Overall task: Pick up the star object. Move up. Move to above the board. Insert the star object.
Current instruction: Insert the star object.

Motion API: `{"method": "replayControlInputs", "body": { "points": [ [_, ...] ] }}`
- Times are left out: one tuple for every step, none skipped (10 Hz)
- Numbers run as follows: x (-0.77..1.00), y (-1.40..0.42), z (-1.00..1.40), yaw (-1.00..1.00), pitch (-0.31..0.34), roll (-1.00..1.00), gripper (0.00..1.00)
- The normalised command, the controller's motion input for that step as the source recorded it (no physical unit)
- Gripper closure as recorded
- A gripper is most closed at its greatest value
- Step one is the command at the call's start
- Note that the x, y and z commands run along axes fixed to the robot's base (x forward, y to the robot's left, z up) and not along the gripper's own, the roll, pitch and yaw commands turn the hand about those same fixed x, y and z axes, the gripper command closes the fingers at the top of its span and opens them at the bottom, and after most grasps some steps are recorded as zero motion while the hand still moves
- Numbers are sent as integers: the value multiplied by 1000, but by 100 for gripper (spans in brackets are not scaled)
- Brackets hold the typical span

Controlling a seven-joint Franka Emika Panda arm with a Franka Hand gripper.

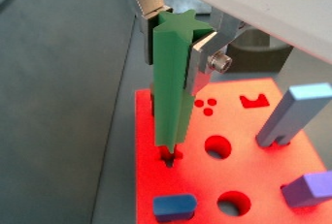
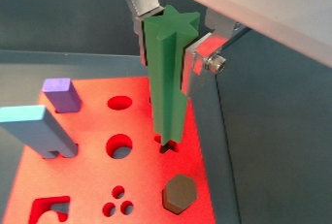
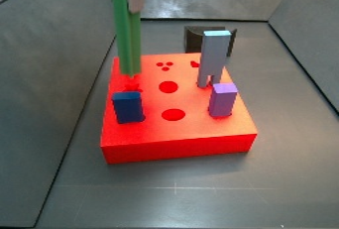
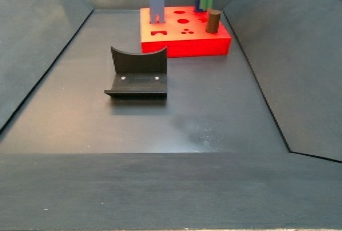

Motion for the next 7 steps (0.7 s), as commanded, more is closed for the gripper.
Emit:
{"method": "replayControlInputs", "body": {
  "points": [
    [0, -26, -229, -11, -19, 0, 100],
    [83, 0, -57, -71, 0, 0, 100],
    [60, 0, 0, -177, 0, 0, 100],
    [77, 49, 0, -183, 10, 0, 100],
    [134, 71, 0, -157, 0, 0, 100],
    [120, 54, -43, -140, 0, 0, 100],
    [86, 0, -94, -103, 0, 0, 100]
  ]
}}
